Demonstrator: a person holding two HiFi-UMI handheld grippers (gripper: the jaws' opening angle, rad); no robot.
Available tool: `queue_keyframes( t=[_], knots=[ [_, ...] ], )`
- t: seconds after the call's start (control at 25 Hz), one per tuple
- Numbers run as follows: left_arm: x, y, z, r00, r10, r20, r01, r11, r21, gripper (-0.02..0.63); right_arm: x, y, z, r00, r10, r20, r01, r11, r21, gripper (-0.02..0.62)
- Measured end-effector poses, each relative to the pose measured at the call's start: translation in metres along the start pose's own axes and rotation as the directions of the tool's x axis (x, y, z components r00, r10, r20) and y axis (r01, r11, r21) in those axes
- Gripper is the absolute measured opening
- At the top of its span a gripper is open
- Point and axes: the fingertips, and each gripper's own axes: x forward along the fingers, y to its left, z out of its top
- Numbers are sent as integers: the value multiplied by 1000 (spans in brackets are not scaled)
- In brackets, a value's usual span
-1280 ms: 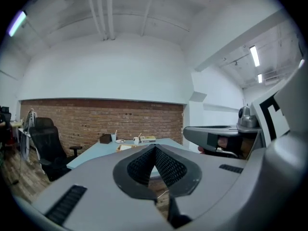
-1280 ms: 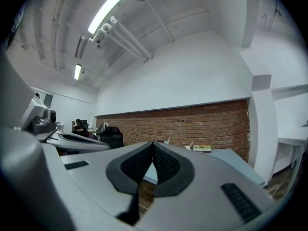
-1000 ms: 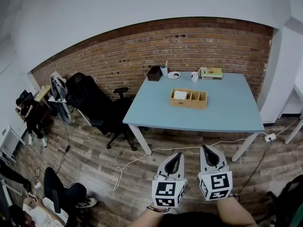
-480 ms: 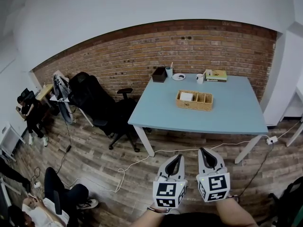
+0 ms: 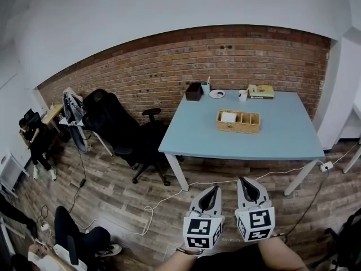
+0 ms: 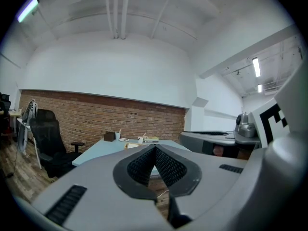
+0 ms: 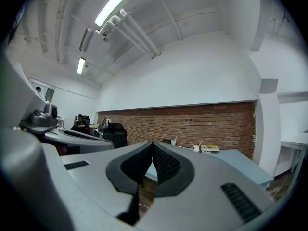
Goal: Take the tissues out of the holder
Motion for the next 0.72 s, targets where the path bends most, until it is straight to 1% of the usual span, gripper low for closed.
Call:
queue_keyframes(
  t=[0.2,0.32,0.44,0.72],
  knots=[
    [-4,8,-5,1000,-27,-13,27,999,-18,2,2,5,-5,1000,-23,-16,23,1000,4,3],
    [-4,12,-10,999,-27,-18,27,999,-29,2,2,6,-7,999,-29,-22,29,999,19,3],
    [-2,15,-12,999,-29,-21,28,999,-31,2,5,8,-11,999,-29,-28,30,999,13,3],
    [16,16,-11,999,-39,-21,39,999,-27,2,20,-3,-14,999,-34,-25,35,999,29,3]
  ],
)
